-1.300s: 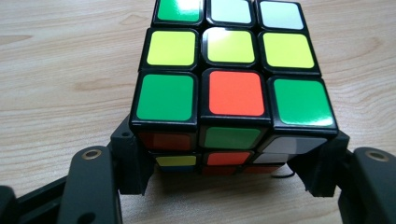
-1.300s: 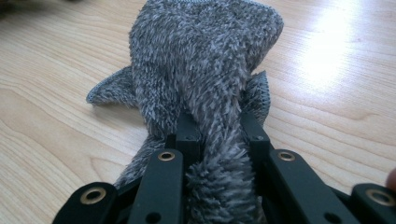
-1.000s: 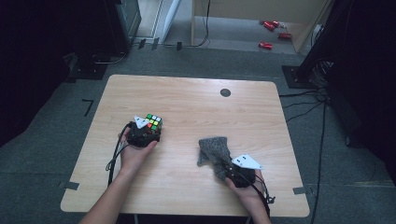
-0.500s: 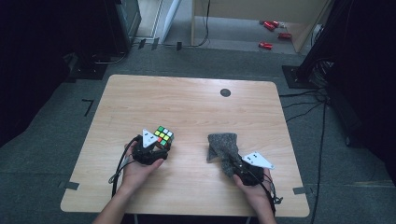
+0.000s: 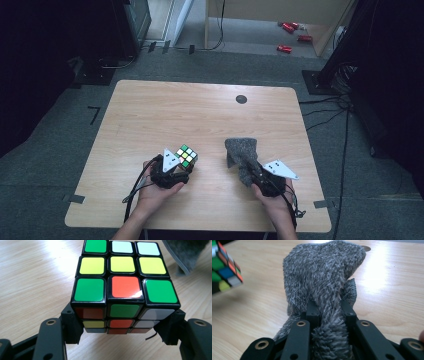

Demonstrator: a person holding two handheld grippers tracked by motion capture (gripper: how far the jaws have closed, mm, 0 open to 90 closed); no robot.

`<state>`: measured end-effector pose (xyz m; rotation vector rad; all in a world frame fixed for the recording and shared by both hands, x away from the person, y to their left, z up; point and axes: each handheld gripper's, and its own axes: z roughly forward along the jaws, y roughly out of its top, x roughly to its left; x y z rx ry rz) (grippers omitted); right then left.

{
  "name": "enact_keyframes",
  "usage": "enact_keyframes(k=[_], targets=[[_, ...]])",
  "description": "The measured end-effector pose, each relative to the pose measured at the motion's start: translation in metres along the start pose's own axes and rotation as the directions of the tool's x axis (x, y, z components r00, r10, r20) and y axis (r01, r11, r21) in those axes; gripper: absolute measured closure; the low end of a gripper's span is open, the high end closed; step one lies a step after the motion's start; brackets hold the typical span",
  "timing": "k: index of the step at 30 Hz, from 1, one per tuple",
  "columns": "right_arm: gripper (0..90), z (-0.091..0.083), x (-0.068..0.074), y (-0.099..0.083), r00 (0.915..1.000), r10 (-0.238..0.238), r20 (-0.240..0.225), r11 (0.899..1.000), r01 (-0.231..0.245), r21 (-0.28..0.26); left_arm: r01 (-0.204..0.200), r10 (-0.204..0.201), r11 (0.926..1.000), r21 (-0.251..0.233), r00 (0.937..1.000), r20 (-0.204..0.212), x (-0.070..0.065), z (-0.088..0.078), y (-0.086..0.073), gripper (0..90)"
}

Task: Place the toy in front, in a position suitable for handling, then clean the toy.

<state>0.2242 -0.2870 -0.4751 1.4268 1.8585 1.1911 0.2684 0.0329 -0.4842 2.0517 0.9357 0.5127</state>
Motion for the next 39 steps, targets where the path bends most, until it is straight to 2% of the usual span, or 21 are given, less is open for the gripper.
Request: enact_keyframes(k=[4, 7, 11, 13, 14, 15, 16, 17, 18, 19, 20, 21, 23, 25, 26, 27, 29, 32, 34, 37, 39], targets=[[75.5, -0.002, 0.002, 0.012, 0.9999, -0.015, 0.000, 1.000, 0.015, -0.010, -0.012, 0.013, 0.9999, -0.007, 0.9996, 0.026, -0.002, 0.000, 0.000, 35.0], [75.3, -0.002, 0.007, 0.023, 0.9997, -0.012, -0.019, 0.999, 0.012, -0.037, -0.033, 0.033, 0.9994, -0.007, 0.9985, 0.044, -0.006, 0.002, 0.000, 35.1], [74.8, 0.000, 0.014, 0.022, 0.9984, -0.001, -0.056, 0.998, -0.003, -0.063, -0.070, 0.070, 0.9975, 0.000, 0.9952, 0.068, -0.015, 0.006, -0.002, 35.1], [74.6, 0.001, 0.016, 0.020, 0.9980, 0.000, -0.063, 0.998, -0.003, -0.055, -0.080, 0.080, 0.9968, 0.002, 0.9938, 0.078, -0.017, 0.008, -0.003, 35.1], [74.2, 0.005, 0.021, 0.018, 0.9965, -0.045, -0.071, 0.999, 0.042, -0.032, -0.094, 0.093, 0.9956, 0.002, 0.9914, 0.092, -0.020, 0.009, -0.003, 35.1], [74.0, 0.005, 0.022, 0.018, 0.9959, -0.051, -0.075, 0.998, 0.048, -0.031, -0.112, 0.112, 0.9937, 0.001, 0.9882, 0.105, -0.025, 0.011, -0.004, 35.1], [73.8, 0.005, 0.023, 0.018, 0.9951, -0.044, -0.088, 0.999, 0.042, -0.030, -0.112, 0.112, 0.9937, 0.001, 0.9882, 0.105, -0.025, 0.011, -0.004, 35.1], [73.3, 0.005, 0.024, 0.019, 0.9932, -0.007, -0.117, 1.000, 0.005, -0.014, -0.127, 0.126, 0.9920, 0.000, 0.9858, 0.111, -0.027, 0.012, -0.005, 35.1], [73.3, 0.005, 0.024, 0.019, 0.9932, -0.007, -0.117, 1.000, 0.005, -0.014, -0.131, 0.130, 0.9914, -0.005, 0.9855, 0.109, -0.030, 0.013, -0.006, 35.1], [73.0, 0.004, 0.025, 0.021, 0.9865, 0.026, -0.162, 1.000, -0.027, -0.001, -0.144, 0.143, 0.9895, 0.001, 0.9842, 0.103, -0.032, 0.014, -0.006, 35.1], [73.0, 0.002, 0.032, 0.023, 0.9788, 0.029, -0.203, 1.000, -0.030, 0.003, -0.168, 0.167, 0.9858, 0.002, 0.9821, 0.087, -0.035, 0.015, -0.007, 35.1], [72.9, 0.001, 0.035, 0.024, 0.9790, 0.021, -0.203, 1.000, -0.021, 0.000, -0.165, 0.165, 0.9863, -0.005, 0.9833, 0.076, -0.036, 0.015, -0.007, 35.1], [72.9, -0.001, 0.043, 0.027, 0.9788, -0.001, -0.205, 1.000, -0.002, -0.013, -0.149, 0.148, 0.9889, -0.005, 0.9836, 0.103, -0.037, 0.018, -0.006, 35.2], [72.9, -0.002, 0.051, 0.029, 0.9791, -0.024, -0.202, 0.999, 0.019, -0.026, -0.185, 0.182, 0.9826, 0.014, 0.9757, 0.122, -0.041, 0.021, -0.005, 35.1], [72.9, -0.002, 0.051, 0.029, 0.9791, -0.024, -0.202, 0.999, 0.019, -0.026, -0.185, 0.182, 0.9826, 0.014, 0.9757, 0.122, -0.041, 0.021, -0.005, 35.1], [72.8, -0.001, 0.060, 0.030, 0.9778, -0.058, -0.201, 0.998, 0.053, -0.030, -0.207, 0.203, 0.9782, 0.018, 0.9700, 0.134, -0.045, 0.023, -0.005, 35.1], [72.8, 0.000, 0.063, 0.031, 0.9769, -0.069, -0.202, 0.998, 0.065, -0.027, -0.211, 0.206, 0.9772, 0.022, 0.9679, 0.145, -0.048, 0.023, -0.005, 35.1], [72.6, 0.005, 0.077, 0.029, 0.9697, -0.100, -0.223, 0.995, 0.100, -0.010, -0.224, 0.219, 0.9744, 0.017, 0.9639, 0.152, -0.052, 0.022, -0.002, 35.1], [72.6, 0.007, 0.081, 0.029, 0.9682, -0.105, -0.227, 0.994, 0.107, -0.005, -0.226, 0.221, 0.9739, 0.020, 0.9632, 0.154, -0.053, 0.021, -0.001, 35.1], [72.3, 0.011, 0.098, 0.025, 0.9614, -0.138, -0.238, 0.990, 0.142, -0.001, -0.230, 0.225, 0.9729, 0.021, 0.9627, 0.150, -0.054, 0.020, 0.001, 35.2], [72.2, 0.012, 0.101, 0.024, 0.9608, -0.150, -0.233, 0.988, 0.154, -0.001, -0.220, 0.215, 0.9752, 0.022, 0.9657, 0.146, -0.055, 0.019, 0.002, 35.3]])
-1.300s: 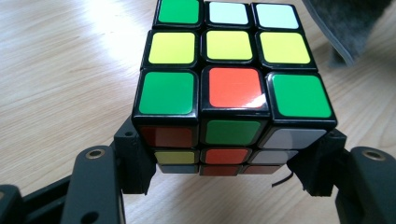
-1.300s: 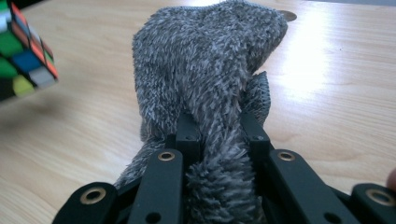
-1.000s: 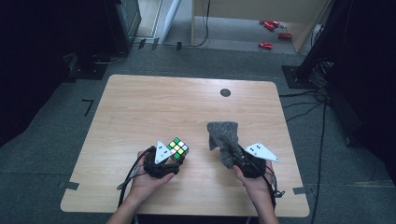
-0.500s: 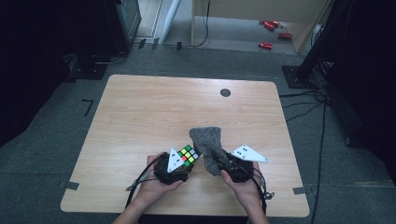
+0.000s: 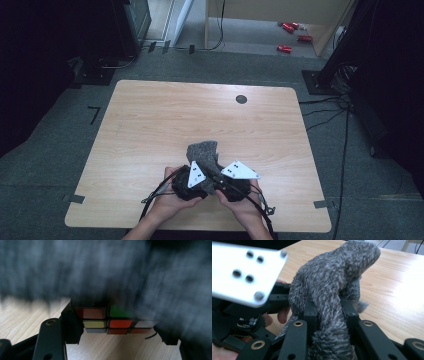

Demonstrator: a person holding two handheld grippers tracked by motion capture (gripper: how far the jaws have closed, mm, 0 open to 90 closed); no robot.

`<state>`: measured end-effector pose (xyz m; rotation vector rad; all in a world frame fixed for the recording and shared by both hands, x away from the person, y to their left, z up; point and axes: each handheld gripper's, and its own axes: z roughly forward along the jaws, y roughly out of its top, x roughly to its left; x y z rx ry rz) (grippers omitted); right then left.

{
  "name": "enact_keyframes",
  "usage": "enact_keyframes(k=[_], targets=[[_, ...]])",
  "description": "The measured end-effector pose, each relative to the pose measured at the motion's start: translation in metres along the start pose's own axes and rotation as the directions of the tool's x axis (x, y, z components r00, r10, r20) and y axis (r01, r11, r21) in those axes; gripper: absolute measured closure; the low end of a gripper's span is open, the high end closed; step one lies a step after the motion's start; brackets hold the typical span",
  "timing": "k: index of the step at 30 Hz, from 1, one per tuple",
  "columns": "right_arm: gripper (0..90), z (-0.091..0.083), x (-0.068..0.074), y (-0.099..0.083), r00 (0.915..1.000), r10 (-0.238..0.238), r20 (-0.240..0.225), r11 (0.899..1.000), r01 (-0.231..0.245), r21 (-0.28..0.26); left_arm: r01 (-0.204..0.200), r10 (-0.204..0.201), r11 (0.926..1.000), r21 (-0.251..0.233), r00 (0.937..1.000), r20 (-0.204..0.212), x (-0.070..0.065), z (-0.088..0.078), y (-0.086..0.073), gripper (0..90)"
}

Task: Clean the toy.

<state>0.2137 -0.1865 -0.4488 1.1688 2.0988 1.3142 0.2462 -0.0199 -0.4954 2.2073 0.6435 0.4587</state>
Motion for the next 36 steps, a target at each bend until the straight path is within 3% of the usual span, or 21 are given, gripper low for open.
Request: enact_keyframes(k=[4, 7, 11, 14, 16, 18, 20, 21, 24, 25, 28, 30, 31, 34, 36], targets=[[72.9, 0.005, 0.002, -0.001, 0.9977, -0.046, 0.051, 0.999, 0.046, -0.004, -0.028, 0.027, 0.9996, -0.006, 0.9996, -0.002, -0.004, -0.001, 0.001, 35.3], [74.2, 0.004, -0.016, -0.001, 0.9939, 0.000, 0.111, 1.000, 0.003, -0.026, -0.005, 0.006, 0.9997, -0.022, 0.9996, 0.029, 0.002, -0.004, 0.003, 35.4], [75.0, 0.002, -0.026, -0.003, 0.9922, 0.049, 0.114, 0.999, -0.047, -0.019, 0.019, -0.018, 0.9994, -0.030, 0.9998, 0.013, 0.013, -0.009, 0.003, 35.3], [74.8, 0.001, -0.012, -0.001, 0.9965, 0.004, 0.083, 1.000, -0.003, -0.016, 0.017, -0.017, 0.9997, -0.018, 0.9999, -0.001, 0.015, -0.008, 0.002, 35.3], [74.7, 0.003, 0.001, 0.000, 0.9885, -0.066, 0.137, 0.998, 0.067, -0.003, 0.000, 0.000, 1.0000, -0.004, 0.9999, -0.017, 0.010, -0.006, 0.004, 35.4], [74.8, 0.004, 0.005, 0.000, 0.9881, -0.076, 0.134, 0.997, 0.078, -0.005, -0.014, 0.014, 0.9999, 0.004, 0.9998, -0.015, 0.007, -0.005, 0.004, 35.4], [74.8, 0.005, 0.009, 0.001, 0.9929, -0.071, 0.096, 0.997, 0.073, -0.016, -0.040, 0.040, 0.9990, 0.018, 0.9991, -0.014, 0.002, -0.004, 0.005, 35.3], [74.8, 0.007, 0.012, -0.001, 0.9916, -0.096, 0.087, 0.995, 0.098, -0.017, -0.042, 0.042, 0.9990, 0.018, 0.9990, -0.016, -0.001, -0.003, 0.006, 35.3], [74.9, 0.008, 0.012, -0.002, 0.9922, -0.101, 0.073, 0.994, 0.103, -0.031, -0.028, 0.028, 0.9995, 0.013, 0.9996, -0.010, 0.001, -0.005, 0.005, 35.4], [75.4, 0.007, 0.008, -0.003, 0.9945, -0.091, 0.052, 0.994, 0.094, -0.058, -0.019, 0.019, 0.9998, -0.002, 0.9997, -0.012, 0.003, -0.008, 0.006, 35.4], [75.6, 0.006, 0.001, -0.002, 0.9946, -0.077, 0.070, 0.994, 0.082, -0.072, -0.011, 0.011, 0.9999, -0.007, 0.9999, -0.011, 0.006, -0.010, 0.006, 35.4], [75.7, 0.006, -0.004, -0.004, 0.9906, -0.078, 0.113, 0.994, 0.085, -0.062, -0.003, 0.003, 0.9999, -0.011, 0.9999, -0.014, 0.009, -0.011, 0.006, 35.4], [75.9, 0.005, -0.007, -0.005, 0.9929, -0.047, 0.110, 0.996, 0.054, -0.064, 0.002, -0.002, 0.9999, -0.011, 1.0000, -0.007, 0.010, -0.011, 0.006, 35.4], [76.0, 0.003, -0.002, -0.006, 0.9924, -0.052, 0.111, 0.996, 0.060, -0.065, -0.001, 0.001, 1.0000, -0.007, 1.0000, -0.004, 0.009, -0.009, 0.006, 35.4], [75.9, 0.002, 0.007, -0.006, 0.9956, -0.063, 0.069, 0.996, 0.068, -0.065, -0.003, 0.003, 1.0000, -0.005, 1.0000, 0.002, 0.006, -0.007, 0.006, 35.4]])
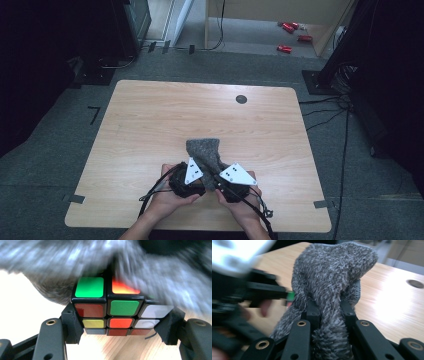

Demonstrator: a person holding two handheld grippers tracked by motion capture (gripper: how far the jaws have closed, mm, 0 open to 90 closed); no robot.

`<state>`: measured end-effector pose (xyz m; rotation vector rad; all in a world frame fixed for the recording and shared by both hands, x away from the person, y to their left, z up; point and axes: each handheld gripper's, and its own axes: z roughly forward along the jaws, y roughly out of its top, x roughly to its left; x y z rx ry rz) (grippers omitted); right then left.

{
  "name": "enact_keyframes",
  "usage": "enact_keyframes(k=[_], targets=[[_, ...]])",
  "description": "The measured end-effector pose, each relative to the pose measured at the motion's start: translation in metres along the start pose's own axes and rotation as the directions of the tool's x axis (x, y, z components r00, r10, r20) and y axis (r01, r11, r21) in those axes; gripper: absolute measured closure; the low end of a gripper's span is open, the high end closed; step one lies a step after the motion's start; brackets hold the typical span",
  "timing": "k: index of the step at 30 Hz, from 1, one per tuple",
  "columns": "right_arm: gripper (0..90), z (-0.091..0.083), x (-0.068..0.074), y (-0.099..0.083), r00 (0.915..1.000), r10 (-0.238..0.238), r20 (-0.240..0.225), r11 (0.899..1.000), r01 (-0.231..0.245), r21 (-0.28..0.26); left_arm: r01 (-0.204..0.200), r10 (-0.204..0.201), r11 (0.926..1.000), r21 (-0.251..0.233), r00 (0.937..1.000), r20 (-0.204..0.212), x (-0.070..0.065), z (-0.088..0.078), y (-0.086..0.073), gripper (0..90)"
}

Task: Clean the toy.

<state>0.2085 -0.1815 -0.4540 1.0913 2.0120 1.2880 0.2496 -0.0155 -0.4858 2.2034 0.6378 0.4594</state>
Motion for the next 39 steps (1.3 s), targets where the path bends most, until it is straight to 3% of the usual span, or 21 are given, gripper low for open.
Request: enact_keyframes(k=[1, 4, 5, 6, 7, 9, 12, 13, 16, 17, 19, 22, 23, 25, 27, 31, 33, 34, 35, 36, 39], targets=[[75.6, 0.001, 0.009, 0.001, 0.9988, -0.049, 0.002, 0.999, 0.049, -0.001, -0.011, 0.011, 0.9999, 0.006, 0.9999, 0.000, -0.002, 0.000, 0.000, 35.4], [75.0, 0.004, 0.010, 0.001, 0.9981, -0.060, 0.014, 0.998, 0.060, 0.007, -0.019, 0.019, 0.9998, 0.006, 0.9998, -0.005, -0.005, 0.002, 0.000, 35.4], [74.8, 0.004, 0.006, 0.001, 0.9988, -0.047, 0.012, 0.999, 0.047, 0.002, -0.012, 0.012, 0.9999, 0.004, 0.9999, -0.006, -0.005, 0.002, 0.000, 35.4], [74.3, 0.005, -0.007, 0.000, 0.9994, 0.031, 0.013, 0.999, -0.032, 0.005, -0.002, 0.002, 1.0000, -0.001, 1.0000, -0.005, -0.004, 0.002, 0.000, 35.4], [73.8, 0.005, -0.012, -0.001, 0.9977, 0.064, 0.021, 0.998, -0.064, 0.010, 0.006, -0.006, 1.0000, -0.007, 1.0000, -0.002, -0.003, 0.001, 0.000, 35.4], [73.5, 0.003, -0.020, -0.002, 0.9951, 0.087, 0.046, 0.996, -0.088, 0.020, 0.012, -0.012, 0.9999, -0.011, 0.9999, -0.001, 0.000, 0.000, 0.000, 35.4], [74.1, 0.000, -0.021, -0.002, 0.9950, 0.094, 0.032, 0.995, -0.095, 0.019, 0.036, -0.036, 0.9990, -0.025, 0.9993, 0.002, 0.005, -0.002, 0.000, 35.4], [75.1, -0.002, -0.011, -0.001, 0.9978, 0.051, 0.043, 0.999, -0.051, 0.009, 0.037, -0.037, 0.9990, -0.025, 0.9993, 0.001, 0.004, -0.002, 0.000, 35.4], [75.8, -0.002, -0.003, 0.001, 0.9997, 0.020, 0.017, 1.000, -0.020, -0.001, 0.036, -0.036, 0.9991, -0.023, 0.9993, 0.008, 0.001, 0.000, 0.000, 35.4], [76.1, 0.000, 0.006, 0.001, 0.9997, -0.023, 0.012, 1.000, 0.023, -0.003, 0.020, -0.020, 0.9997, -0.012, 0.9998, 0.009, -0.003, 0.001, 0.000, 35.4], [76.1, 0.004, 0.008, -0.001, 0.9984, -0.051, 0.025, 0.999, 0.051, 0.000, -0.001, 0.001, 1.0000, 0.005, 0.9999, 0.014, -0.010, 0.004, -0.001, 35.4], [76.1, 0.007, 0.001, -0.002, 0.9989, -0.038, 0.028, 0.999, 0.039, -0.008, 0.000, 0.000, 1.0000, 0.004, 0.9998, 0.018, -0.010, 0.004, -0.001, 35.4], [76.1, 0.007, -0.009, -0.004, 0.9976, -0.032, 0.061, 0.999, 0.034, -0.020, 0.022, -0.021, 0.9997, -0.009, 0.9993, 0.031, -0.005, 0.002, -0.001, 35.4], [76.1, 0.007, -0.013, -0.005, 0.9971, -0.024, 0.072, 0.999, 0.025, -0.020, 0.024, -0.024, 0.9996, -0.017, 0.9995, 0.019, -0.001, -0.001, -0.001, 35.4], [76.2, 0.004, -0.020, -0.005, 0.9982, 0.017, 0.057, 1.000, -0.016, -0.021, 0.041, -0.040, 0.9988, -0.028, 0.9991, 0.014, 0.003, -0.003, -0.002, 35.4], [76.4, 0.002, -0.007, -0.004, 0.9984, -0.014, 0.055, 1.000, 0.015, -0.021, 0.041, -0.041, 0.9991, -0.012, 0.9990, 0.019, 0.003, -0.001, -0.002, 35.4], [76.5, 0.004, 0.009, -0.005, 0.9988, -0.048, 0.005, 0.999, 0.048, -0.024, 0.019, -0.019, 0.9997, 0.014, 0.9993, 0.032, -0.005, 0.005, -0.002, 35.4], [76.4, 0.006, 0.013, -0.006, 0.9981, -0.062, 0.007, 0.998, 0.062, -0.014, 0.019, -0.019, 0.9997, 0.014, 0.9993, 0.032, -0.005, 0.005, -0.002, 35.4], [76.4, 0.006, 0.013, -0.006, 0.9981, -0.062, 0.007, 0.998, 0.062, -0.014, 0.012, -0.013, 0.9997, 0.022, 0.9995, 0.028, -0.007, 0.006, -0.003, 35.4], [76.4, 0.008, 0.015, -0.007, 0.9950, -0.099, 0.015, 0.995, 0.099, -0.013, 0.012, -0.013, 0.9996, 0.026, 0.9995, 0.029, -0.008, 0.007, -0.003, 35.4], [76.6, 0.010, 0.001, -0.007, 0.9985, -0.049, 0.022, 0.998, 0.050, -0.027, 0.019, -0.020, 0.9997, 0.015, 0.9992, 0.033, -0.007, 0.006, -0.002, 35.4]])
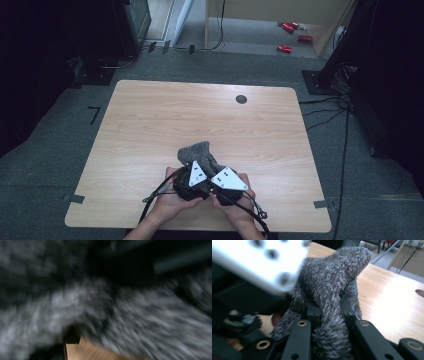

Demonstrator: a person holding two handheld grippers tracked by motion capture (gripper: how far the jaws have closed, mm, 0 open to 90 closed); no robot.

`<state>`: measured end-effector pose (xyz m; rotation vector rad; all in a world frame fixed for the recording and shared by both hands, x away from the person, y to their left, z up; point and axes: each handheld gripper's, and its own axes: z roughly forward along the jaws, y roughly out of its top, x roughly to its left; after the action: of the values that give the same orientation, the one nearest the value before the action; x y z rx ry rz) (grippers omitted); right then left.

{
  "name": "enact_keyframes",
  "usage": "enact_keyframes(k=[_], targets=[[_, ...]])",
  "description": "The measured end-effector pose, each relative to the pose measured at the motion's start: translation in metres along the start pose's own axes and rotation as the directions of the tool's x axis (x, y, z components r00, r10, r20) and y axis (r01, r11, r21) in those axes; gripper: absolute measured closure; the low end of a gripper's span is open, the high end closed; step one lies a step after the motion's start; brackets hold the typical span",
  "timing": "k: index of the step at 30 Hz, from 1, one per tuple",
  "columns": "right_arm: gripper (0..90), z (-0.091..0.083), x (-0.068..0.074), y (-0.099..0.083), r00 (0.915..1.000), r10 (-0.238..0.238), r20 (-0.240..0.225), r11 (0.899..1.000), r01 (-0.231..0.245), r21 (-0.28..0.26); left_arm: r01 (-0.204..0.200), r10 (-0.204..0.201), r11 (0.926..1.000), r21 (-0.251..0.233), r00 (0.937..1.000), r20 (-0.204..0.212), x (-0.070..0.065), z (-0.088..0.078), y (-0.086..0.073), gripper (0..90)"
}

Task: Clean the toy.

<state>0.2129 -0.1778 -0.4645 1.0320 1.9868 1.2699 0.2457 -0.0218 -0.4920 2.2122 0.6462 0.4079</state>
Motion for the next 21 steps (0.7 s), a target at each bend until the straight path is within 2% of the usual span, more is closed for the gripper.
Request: enact_keyframes(k=[3, 4, 6, 9, 10, 12, 13, 15, 16, 18, 19, 21], targets=[[76.6, -0.002, -0.009, -0.001, 0.9995, 0.021, 0.026, 1.000, -0.020, -0.004, 0.005, -0.005, 0.9998, -0.018, 1.0000, -0.001, 0.004, -0.005, 0.001, 35.4], [76.6, -0.004, -0.016, -0.002, 0.9979, 0.053, 0.037, 0.999, -0.053, -0.006, 0.009, -0.009, 0.9997, -0.023, 0.9999, -0.005, 0.007, -0.006, 0.001, 35.4], [76.6, -0.005, -0.017, -0.002, 0.9976, 0.058, 0.038, 0.998, -0.058, -0.007, 0.033, -0.033, 0.9988, -0.037, 0.9994, -0.006, 0.012, -0.008, 0.001, 35.4], [76.6, -0.008, -0.008, -0.001, 0.9984, 0.041, 0.039, 0.999, -0.041, -0.015, 0.049, -0.049, 0.9982, -0.033, 0.9988, 0.002, 0.014, -0.007, 0.000, 35.4], [76.4, -0.008, 0.000, 0.000, 0.9994, 0.029, 0.017, 0.999, -0.028, -0.015, 0.040, -0.040, 0.9988, -0.030, 0.9992, 0.002, 0.009, -0.005, 0.000, 35.4], [76.4, -0.008, 0.005, 0.001, 0.9997, 0.019, 0.012, 1.000, -0.019, -0.017, 0.030, -0.030, 0.9991, -0.028, 0.9995, 0.004, 0.006, -0.004, 0.001, 35.4], [76.5, -0.008, 0.009, 0.001, 0.9999, -0.003, 0.015, 1.000, 0.003, -0.014, 0.025, -0.025, 0.9993, -0.029, 0.9997, 0.005, 0.004, -0.003, 0.001, 35.4], [76.5, -0.006, 0.009, 0.003, 0.9998, -0.011, 0.017, 1.000, 0.011, -0.014, 0.017, -0.017, 0.9994, -0.029, 0.9998, 0.011, 0.002, -0.004, 0.001, 35.4], [76.5, -0.006, 0.007, 0.003, 0.9999, -0.001, 0.017, 1.000, 0.002, -0.015, 0.011, -0.011, 0.9994, -0.032, 0.9999, 0.010, 0.001, -0.004, 0.002, 35.4], [76.5, -0.006, -0.003, 0.003, 0.9988, 0.014, 0.048, 1.000, -0.013, -0.014, 0.003, -0.003, 0.9992, -0.039, 1.0000, 0.008, 0.001, -0.005, 0.002, 35.3], [76.6, -0.006, -0.012, 0.002, 0.9970, 0.041, 0.065, 0.999, -0.040, -0.010, 0.005, -0.004, 0.9991, -0.042, 1.0000, 0.002, 0.004, -0.008, 0.002, 35.4], [76.6, -0.008, -0.018, 0.000, 0.9950, 0.073, 0.068, 0.997, -0.073, -0.008, 0.025, -0.025, 0.9984, -0.050, 0.9997, -0.005, 0.010, -0.010, 0.002, 35.3]])
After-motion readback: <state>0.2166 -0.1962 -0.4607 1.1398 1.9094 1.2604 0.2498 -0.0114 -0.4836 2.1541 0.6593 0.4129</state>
